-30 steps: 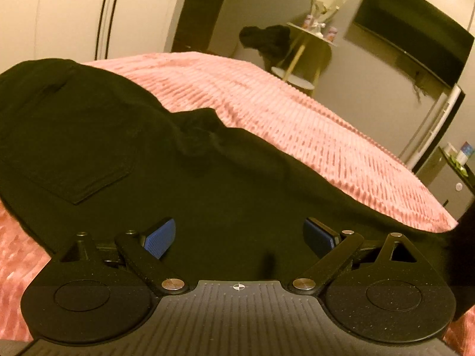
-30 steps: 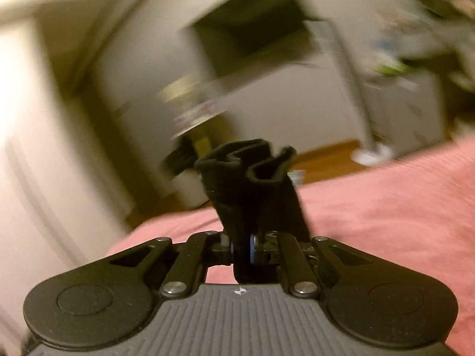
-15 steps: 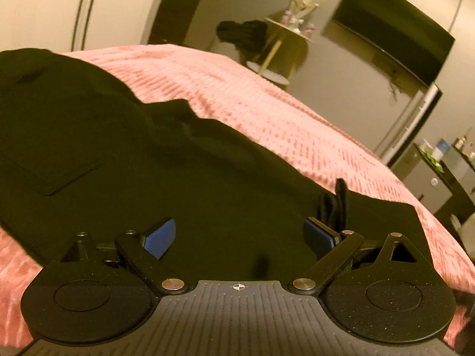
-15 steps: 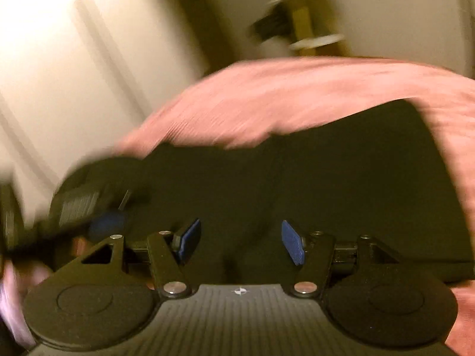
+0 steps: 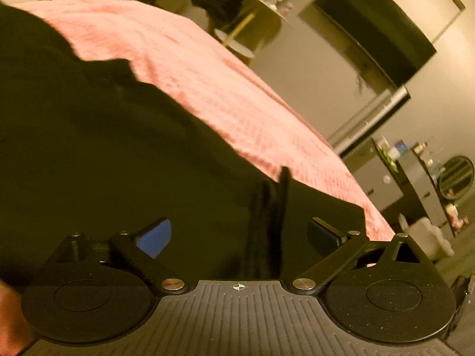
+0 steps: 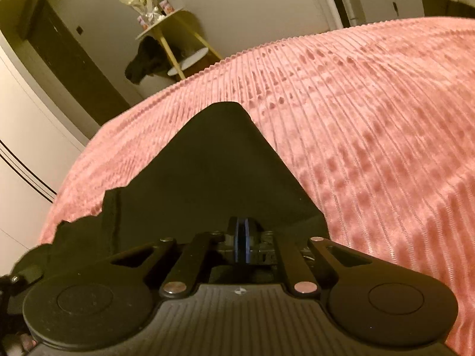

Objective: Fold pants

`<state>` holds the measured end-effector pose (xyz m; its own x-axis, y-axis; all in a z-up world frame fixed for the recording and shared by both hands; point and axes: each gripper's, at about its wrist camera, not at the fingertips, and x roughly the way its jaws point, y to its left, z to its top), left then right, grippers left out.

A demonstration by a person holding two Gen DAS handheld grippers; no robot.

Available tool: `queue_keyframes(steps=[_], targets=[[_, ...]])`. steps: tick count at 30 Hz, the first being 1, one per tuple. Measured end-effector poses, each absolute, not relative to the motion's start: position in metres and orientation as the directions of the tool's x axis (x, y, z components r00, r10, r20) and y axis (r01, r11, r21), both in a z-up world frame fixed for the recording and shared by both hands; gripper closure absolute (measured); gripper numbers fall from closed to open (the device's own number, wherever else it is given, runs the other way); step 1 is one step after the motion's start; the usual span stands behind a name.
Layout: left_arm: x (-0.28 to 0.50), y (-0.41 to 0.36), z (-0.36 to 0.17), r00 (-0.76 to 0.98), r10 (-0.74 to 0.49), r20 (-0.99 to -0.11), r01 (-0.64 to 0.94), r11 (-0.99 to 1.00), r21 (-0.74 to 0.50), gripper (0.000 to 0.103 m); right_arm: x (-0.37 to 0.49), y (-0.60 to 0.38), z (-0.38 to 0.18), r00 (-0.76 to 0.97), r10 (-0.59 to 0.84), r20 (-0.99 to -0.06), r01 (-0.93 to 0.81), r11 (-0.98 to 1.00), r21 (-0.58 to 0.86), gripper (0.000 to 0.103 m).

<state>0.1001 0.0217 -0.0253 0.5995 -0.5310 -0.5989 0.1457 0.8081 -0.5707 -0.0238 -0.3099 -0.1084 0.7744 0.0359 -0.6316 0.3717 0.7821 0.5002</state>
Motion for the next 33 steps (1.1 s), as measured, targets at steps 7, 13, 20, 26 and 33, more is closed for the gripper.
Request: queue_keyframes(steps=[7,13,20,26,33], targets=[[0.136,-0.035,-0.058,0.445,-0.616,-0.650,0.133,0.764,-0.632,0.003,-0.027,-0.321,-0.113,0.808,0.078,-0.584,0.352,0.732,0.584,0.099],[0.149,-0.048,-0.064,0.416,-0.608,-0.677,0.075,0.764,-0.641,0.062,-0.026,-0.322,-0.115,0.841,0.136,-0.523,0.294,0.697,0.654,0.095],[0.143,-0.044,-0.067,0.415,-0.613,-0.673,0.059,0.756,-0.652,0.088,-0.023,-0.319,-0.112,0.864,0.182,-0.469,0.229,0.688,0.689,0.086],[0.123,-0.017,-0.025,0.507,-0.605,-0.614,0.147,0.763,-0.629,0.090,-0.041,-0.334,-0.102,0.932,0.238,-0.274,0.097,0.563,0.821,0.060],[0.100,0.059,0.000,0.670,-0.295,-0.681,0.095,0.944,-0.316,0.075,-0.025,-0.306,-0.096,0.882,0.297,-0.365,0.075,0.678,0.731,0.063]])
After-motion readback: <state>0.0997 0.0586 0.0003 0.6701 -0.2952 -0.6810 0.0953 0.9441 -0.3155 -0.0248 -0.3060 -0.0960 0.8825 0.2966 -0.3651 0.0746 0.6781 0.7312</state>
